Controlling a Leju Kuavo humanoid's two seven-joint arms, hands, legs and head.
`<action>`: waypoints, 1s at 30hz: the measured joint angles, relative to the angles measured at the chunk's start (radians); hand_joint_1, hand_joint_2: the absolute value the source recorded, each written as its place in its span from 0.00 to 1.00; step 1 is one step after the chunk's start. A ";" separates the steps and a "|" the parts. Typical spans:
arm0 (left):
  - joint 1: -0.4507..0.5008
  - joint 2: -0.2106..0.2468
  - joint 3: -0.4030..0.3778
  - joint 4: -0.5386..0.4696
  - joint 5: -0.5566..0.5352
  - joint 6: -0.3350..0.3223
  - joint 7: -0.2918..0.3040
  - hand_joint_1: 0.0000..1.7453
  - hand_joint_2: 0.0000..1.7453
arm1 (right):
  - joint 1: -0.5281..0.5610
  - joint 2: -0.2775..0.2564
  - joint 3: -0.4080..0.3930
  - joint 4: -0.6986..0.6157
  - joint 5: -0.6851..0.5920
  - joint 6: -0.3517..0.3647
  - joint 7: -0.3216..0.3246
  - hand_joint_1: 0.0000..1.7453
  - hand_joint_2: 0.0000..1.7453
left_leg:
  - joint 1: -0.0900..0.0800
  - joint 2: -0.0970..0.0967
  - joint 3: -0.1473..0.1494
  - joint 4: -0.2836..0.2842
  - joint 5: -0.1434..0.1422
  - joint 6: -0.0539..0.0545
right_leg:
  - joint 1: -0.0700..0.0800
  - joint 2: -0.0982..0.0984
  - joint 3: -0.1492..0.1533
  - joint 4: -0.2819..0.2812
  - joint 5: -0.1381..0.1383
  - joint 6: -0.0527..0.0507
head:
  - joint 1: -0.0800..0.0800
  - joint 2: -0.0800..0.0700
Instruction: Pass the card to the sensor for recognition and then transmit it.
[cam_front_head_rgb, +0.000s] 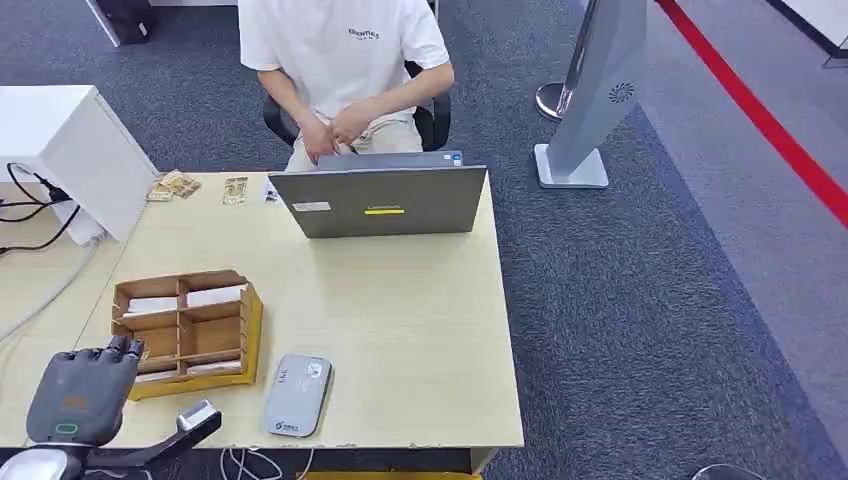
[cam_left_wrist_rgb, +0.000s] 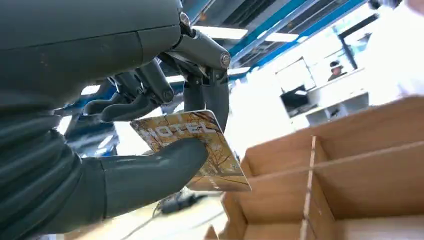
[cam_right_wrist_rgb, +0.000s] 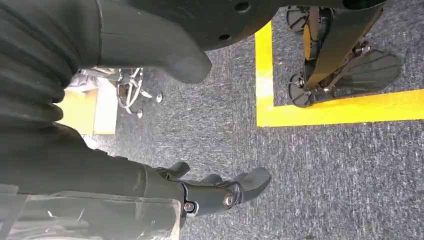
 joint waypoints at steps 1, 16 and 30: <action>-0.001 0.019 -0.004 -0.018 0.008 -0.007 -0.002 1.00 1.00 | 0.000 0.000 0.000 -0.001 -0.001 0.002 0.000 0.00 1.00 | 0.000 0.000 0.000 0.000 0.000 0.000 | 0.000 0.000 0.000 0.000 0.000 0.000 | 0.000 0.000; -0.290 0.003 -0.060 -0.038 -0.025 0.014 0.069 1.00 1.00 | -0.004 0.002 0.003 -0.002 0.051 0.003 -0.001 0.00 1.00 | 0.000 -0.003 0.000 0.000 0.003 0.000 | 0.000 -0.005 0.001 0.000 0.003 -0.001 | 0.000 0.000; -0.601 -0.116 -0.064 0.415 -0.182 0.305 0.059 1.00 1.00 | -0.017 0.003 0.073 0.011 0.137 -0.006 0.009 0.00 1.00 | 0.000 -0.002 -0.001 0.001 0.005 0.000 | 0.000 -0.003 -0.001 0.000 0.004 -0.002 | -0.001 0.000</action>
